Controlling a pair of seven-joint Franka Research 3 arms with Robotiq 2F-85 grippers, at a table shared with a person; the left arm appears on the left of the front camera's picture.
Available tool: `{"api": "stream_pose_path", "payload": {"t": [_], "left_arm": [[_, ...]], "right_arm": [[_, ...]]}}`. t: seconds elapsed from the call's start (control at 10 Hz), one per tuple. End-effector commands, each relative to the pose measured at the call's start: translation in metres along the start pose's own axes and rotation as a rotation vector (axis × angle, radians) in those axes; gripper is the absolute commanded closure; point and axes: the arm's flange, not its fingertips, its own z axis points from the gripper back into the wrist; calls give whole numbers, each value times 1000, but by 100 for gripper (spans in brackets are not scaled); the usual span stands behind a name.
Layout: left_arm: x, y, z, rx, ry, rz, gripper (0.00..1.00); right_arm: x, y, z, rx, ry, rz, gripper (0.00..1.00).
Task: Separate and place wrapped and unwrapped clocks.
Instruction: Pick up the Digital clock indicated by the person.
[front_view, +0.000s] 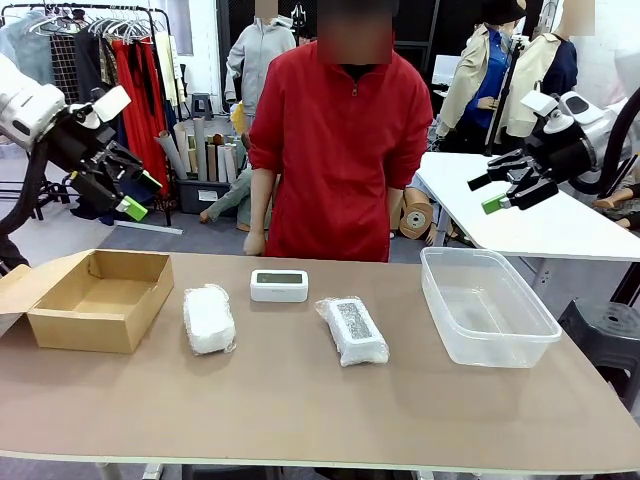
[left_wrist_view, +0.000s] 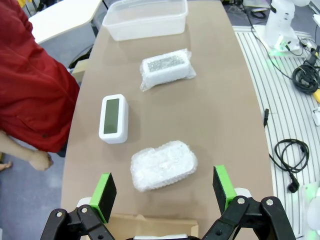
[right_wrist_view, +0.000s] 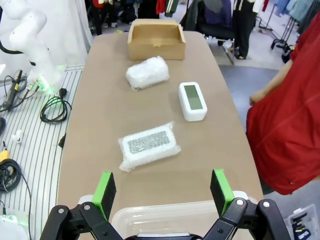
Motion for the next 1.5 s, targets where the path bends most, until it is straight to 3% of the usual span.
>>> {"api": "stream_pose_path", "payload": {"t": [0.0,1.4], "left_arm": [[2,0,1,12,-5,-1,0],[2,0,1,12,-5,-1,0]], "right_arm": [[0,0,1,-4,-1,0,0],[0,0,1,-4,-1,0,0]]}}
